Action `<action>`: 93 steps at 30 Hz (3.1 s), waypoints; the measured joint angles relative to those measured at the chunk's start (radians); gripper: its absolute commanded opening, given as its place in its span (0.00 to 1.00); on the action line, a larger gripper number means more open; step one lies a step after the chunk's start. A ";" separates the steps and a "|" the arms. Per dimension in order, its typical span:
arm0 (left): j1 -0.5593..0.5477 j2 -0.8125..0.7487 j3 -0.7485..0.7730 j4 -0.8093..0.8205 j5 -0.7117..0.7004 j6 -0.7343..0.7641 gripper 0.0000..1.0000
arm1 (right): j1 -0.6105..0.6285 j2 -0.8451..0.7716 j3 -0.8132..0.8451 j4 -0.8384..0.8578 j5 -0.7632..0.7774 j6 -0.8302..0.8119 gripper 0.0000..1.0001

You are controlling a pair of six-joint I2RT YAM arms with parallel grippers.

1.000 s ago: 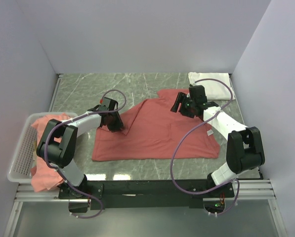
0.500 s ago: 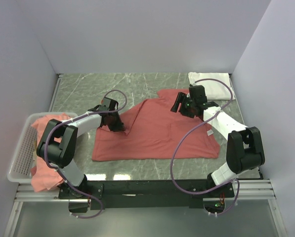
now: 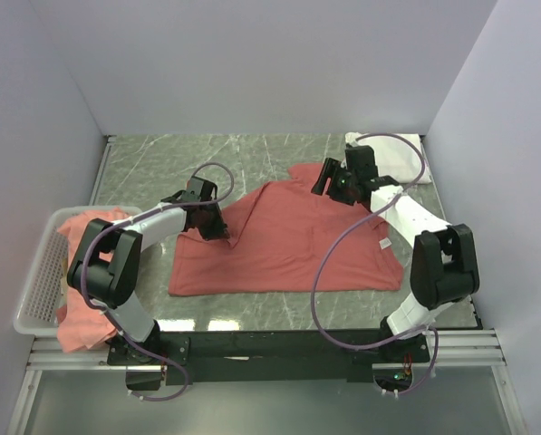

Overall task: Fold and stack the t-shirts
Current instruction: Fold the tshirt

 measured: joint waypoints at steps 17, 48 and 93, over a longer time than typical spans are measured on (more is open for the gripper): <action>0.000 -0.027 0.056 -0.052 0.016 0.026 0.01 | -0.093 0.296 0.346 -0.077 0.018 -0.118 0.77; -0.029 0.036 0.081 -0.090 -0.027 0.083 0.29 | -0.135 0.362 0.414 -0.130 0.018 -0.171 0.77; -0.003 0.053 0.246 -0.222 -0.027 0.138 0.01 | -0.219 0.828 0.961 -0.272 0.009 -0.045 0.57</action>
